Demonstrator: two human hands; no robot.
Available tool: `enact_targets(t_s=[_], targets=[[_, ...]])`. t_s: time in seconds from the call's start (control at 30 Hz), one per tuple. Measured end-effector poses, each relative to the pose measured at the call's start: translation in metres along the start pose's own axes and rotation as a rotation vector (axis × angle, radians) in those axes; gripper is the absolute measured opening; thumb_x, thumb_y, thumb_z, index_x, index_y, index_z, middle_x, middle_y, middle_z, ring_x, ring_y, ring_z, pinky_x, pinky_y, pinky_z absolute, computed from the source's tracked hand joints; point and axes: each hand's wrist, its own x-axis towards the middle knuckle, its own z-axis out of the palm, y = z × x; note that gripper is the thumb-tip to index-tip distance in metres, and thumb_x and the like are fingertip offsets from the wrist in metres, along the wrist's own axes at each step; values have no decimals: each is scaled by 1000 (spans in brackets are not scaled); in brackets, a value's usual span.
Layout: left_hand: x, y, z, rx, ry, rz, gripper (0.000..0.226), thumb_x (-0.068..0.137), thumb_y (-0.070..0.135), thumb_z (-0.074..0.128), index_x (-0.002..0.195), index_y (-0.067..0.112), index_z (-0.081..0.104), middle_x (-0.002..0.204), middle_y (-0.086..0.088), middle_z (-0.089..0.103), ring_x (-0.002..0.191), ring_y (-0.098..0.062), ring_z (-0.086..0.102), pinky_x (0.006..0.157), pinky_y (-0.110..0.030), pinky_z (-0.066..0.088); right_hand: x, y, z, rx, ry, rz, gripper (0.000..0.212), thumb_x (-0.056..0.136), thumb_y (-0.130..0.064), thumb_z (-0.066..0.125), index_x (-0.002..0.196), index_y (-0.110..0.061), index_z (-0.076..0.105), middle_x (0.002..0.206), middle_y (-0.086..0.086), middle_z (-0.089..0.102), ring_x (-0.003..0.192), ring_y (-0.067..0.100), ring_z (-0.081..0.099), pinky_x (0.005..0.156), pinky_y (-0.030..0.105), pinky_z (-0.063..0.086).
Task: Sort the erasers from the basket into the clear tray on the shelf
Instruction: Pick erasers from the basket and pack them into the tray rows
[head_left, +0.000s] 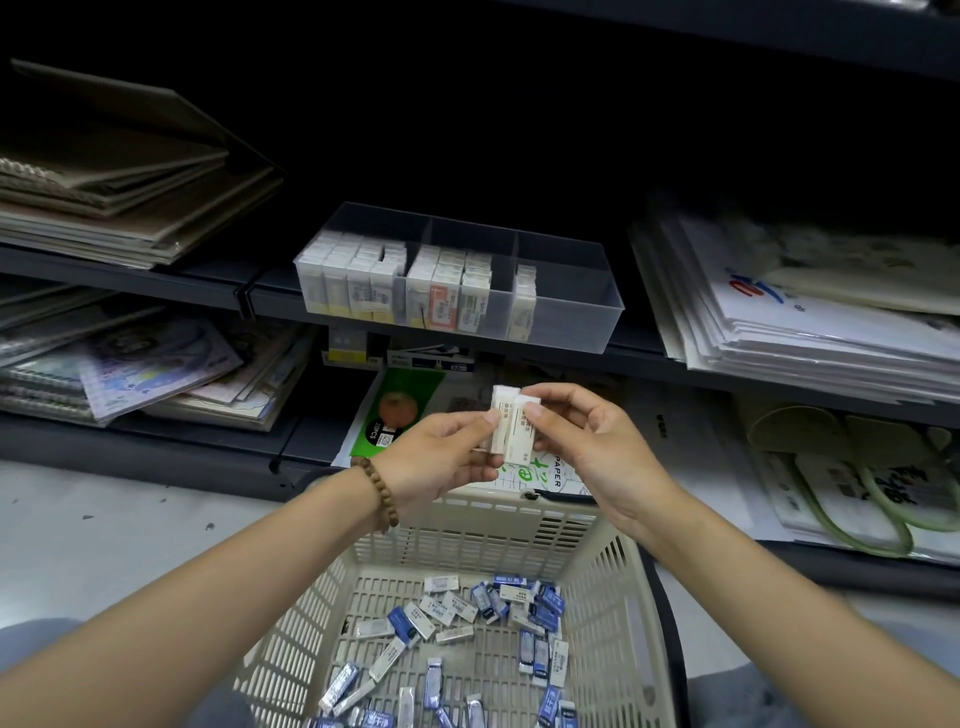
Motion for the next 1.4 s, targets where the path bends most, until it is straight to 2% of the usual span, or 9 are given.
enact_targets(t_s=[0.13, 0.27, 0.47, 0.6, 0.73, 0.87, 1.1, 1.23, 1.4], targets=[[-1, 0, -1, 118, -61, 17, 43, 79, 38, 57, 112, 11, 63, 107, -4, 69, 83, -9, 67, 72, -17, 53, -1, -1, 1, 38, 32, -13, 16, 83, -7, 67, 99, -10, 66, 93, 8, 69, 79, 12, 68, 67, 18, 55], [-2, 1, -2, 235, -91, 57, 24, 84, 22, 63, 108, 19, 62, 102, -1, 70, 81, -5, 68, 70, -15, 52, -1, -2, 2, 41, 54, 11, 23, 79, -9, 71, 101, -11, 63, 95, 8, 66, 79, 14, 67, 65, 18, 55], [1, 9, -4, 411, 32, 235, 33, 86, 18, 62, 115, 12, 46, 103, 2, 65, 82, -5, 64, 71, -18, 52, 3, -11, -2, 126, -97, 189, 37, 87, -15, 63, 121, -5, 58, 102, 13, 71, 80, 13, 68, 67, 18, 55], [4, 22, -1, 451, 118, 424, 37, 84, 19, 65, 118, 27, 50, 110, 5, 59, 90, -14, 65, 79, -23, 55, 8, -26, -5, 162, -82, 113, 32, 87, -11, 62, 119, -10, 60, 106, 9, 72, 86, 14, 70, 72, 18, 56], [13, 43, 2, 517, 156, 596, 45, 87, 20, 63, 122, 45, 50, 114, 9, 61, 91, -6, 64, 82, -24, 55, 20, -49, -9, 177, -88, 38, 26, 87, -11, 61, 114, -15, 62, 104, 7, 73, 93, 16, 70, 76, 19, 56], [29, 59, 3, 551, 209, 656, 41, 89, 20, 59, 124, 40, 51, 112, 1, 65, 94, -15, 64, 84, -26, 54, 39, -73, -8, 91, -73, -25, 26, 85, -11, 64, 112, -10, 62, 106, 11, 71, 94, 19, 70, 75, 19, 56], [57, 81, 3, 491, 248, 776, 41, 83, 24, 67, 112, 50, 56, 106, 15, 66, 88, -4, 65, 79, -22, 55, 72, -110, -18, -207, -163, -86, 28, 85, -17, 66, 112, -18, 63, 107, 5, 71, 95, 15, 69, 77, 19, 55], [70, 83, 0, 508, 288, 770, 44, 79, 30, 71, 118, 43, 57, 105, 11, 65, 86, -9, 63, 81, -31, 56, 85, -119, -25, -346, -238, -72, 32, 87, -22, 64, 118, -14, 62, 107, 7, 71, 94, 16, 69, 80, 22, 55], [69, 100, -18, 738, 405, 760, 70, 76, 60, 50, 140, 38, 31, 125, 23, 45, 110, 6, 44, 91, -13, 39, 106, -119, -36, -283, -92, -63, 33, 90, -19, 60, 119, -4, 60, 98, 10, 70, 79, 11, 69, 69, 16, 55]])
